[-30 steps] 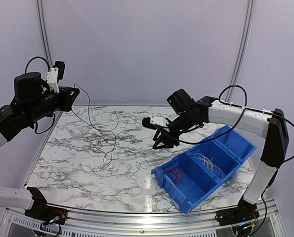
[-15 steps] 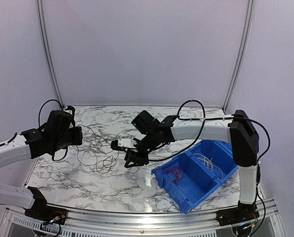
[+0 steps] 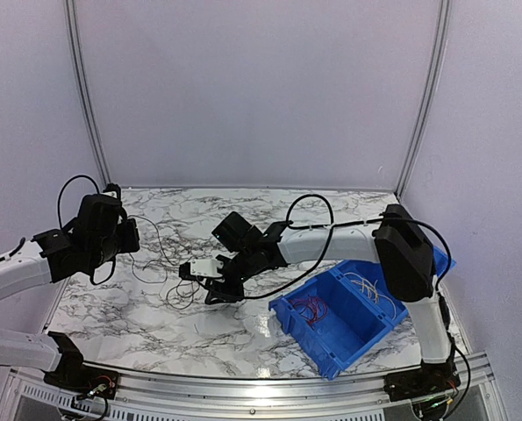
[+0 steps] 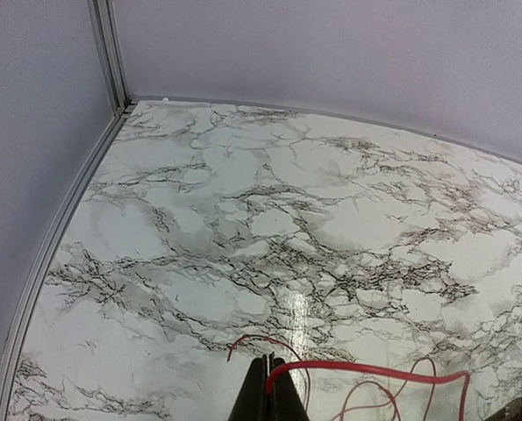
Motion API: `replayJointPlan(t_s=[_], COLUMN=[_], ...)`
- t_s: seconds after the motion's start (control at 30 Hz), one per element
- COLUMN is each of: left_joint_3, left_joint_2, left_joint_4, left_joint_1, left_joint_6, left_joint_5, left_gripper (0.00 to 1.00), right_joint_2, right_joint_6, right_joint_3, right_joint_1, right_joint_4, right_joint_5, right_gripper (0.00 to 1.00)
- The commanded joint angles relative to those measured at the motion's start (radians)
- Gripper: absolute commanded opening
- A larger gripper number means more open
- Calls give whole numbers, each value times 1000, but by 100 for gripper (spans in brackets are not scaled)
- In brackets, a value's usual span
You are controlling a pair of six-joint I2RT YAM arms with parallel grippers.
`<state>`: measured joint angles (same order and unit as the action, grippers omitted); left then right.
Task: Untangle the cables
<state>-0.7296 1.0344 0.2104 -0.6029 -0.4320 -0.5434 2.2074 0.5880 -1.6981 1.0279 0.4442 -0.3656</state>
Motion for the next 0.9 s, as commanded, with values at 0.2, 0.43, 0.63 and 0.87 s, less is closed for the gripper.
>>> replayJointPlan(t_s=[0.2, 0.43, 0.63, 0.87], left_joint_3=[9, 6, 12, 18], left_joint_2=[12, 15, -5, -22], left_joint_4=[-32, -39, -37, -37], left_joint_1=[8, 9, 9, 9], left_joint_6=[-8, -10, -7, -10], left_joint_5=[19, 49, 55, 62], left_gripper=[0, 0, 0, 0], right_joint_2=[120, 213, 266, 282], right_joint_6=[8, -106, -261, -393], right_joint_3=[-140, -269, -346, -350], right_joint_1=[6, 4, -8, -23], right_joint_4=[-73, -50, -23, -60], right_joint_5=[43, -5, -59, -73], right_gripper=[46, 48, 51, 48])
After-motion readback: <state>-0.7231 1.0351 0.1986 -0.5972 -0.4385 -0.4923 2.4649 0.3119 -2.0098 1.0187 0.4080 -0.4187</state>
